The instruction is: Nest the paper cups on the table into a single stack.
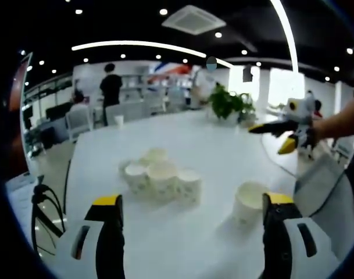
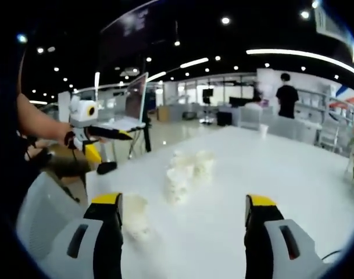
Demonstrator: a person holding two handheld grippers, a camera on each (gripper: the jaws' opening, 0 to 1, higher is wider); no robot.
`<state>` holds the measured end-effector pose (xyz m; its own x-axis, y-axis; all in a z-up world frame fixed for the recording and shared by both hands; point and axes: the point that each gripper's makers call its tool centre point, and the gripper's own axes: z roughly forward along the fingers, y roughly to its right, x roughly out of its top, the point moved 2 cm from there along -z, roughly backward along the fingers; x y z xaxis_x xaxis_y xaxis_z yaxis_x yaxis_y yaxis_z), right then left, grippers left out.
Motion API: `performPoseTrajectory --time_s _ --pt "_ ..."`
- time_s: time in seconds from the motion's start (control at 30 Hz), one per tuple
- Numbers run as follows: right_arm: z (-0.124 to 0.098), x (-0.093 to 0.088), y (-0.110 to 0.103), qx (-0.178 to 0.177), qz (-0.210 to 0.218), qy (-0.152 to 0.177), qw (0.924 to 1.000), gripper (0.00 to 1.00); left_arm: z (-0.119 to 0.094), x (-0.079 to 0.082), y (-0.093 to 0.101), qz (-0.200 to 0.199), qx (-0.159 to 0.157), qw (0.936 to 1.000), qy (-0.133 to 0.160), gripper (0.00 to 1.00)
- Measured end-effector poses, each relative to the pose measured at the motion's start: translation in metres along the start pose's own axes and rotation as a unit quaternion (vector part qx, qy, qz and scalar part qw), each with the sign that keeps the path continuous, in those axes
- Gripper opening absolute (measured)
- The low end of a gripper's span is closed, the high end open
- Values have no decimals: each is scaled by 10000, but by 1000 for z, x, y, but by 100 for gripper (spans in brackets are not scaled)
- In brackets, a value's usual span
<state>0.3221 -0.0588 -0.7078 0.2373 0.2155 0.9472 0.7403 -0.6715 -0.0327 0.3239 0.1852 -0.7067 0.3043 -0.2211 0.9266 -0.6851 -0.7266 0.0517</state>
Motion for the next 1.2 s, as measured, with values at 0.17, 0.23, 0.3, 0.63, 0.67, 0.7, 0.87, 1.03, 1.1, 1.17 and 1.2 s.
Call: performPoseTrajectory --time_s 0.17,0.23,0.3,0.63,0.67,0.7,0.87,1.03,1.1,1.17,1.2 --pt "-4 -9 6 -76 63 -66 9999 90 -4 -5 -5 19 77 10000 -45 98" --pt "-4 -10 9 -123 37 -85 9999 92 -5 -6 -7 18 96 9999 -70 98" --pt "-5 -10 11 -160 61 -64 9998 95 -7 -7 -9 25 121 9999 -75 98" --pt "-9 -11 19 -206 179 -69 9996 100 -11 -11 -12 -57 197 9998 -49 98" --pt "-9 -10 19 -210 175 -63 9996 100 -11 -11 -12 -63 207 9998 -45 98" --pt "-9 -10 19 -222 161 -54 9996 100 -12 -11 -12 -79 211 9997 -39 98" --pt "-7 -10 20 -222 127 -74 9996 100 -13 -10 -14 -81 227 9997 -20 98" --pt "-7 -11 20 -249 140 -69 9996 100 -14 -10 -17 -53 273 9996 -39 98" --pt "-7 -11 21 -268 128 -55 9995 100 -14 -9 -16 -56 268 9996 -10 98" --pt "-5 -12 24 -294 134 -55 9995 100 -13 -10 -16 -29 245 9997 23 98" --pt "-4 -13 26 -319 163 -47 9993 100 -13 -9 -16 18 245 9997 85 98"
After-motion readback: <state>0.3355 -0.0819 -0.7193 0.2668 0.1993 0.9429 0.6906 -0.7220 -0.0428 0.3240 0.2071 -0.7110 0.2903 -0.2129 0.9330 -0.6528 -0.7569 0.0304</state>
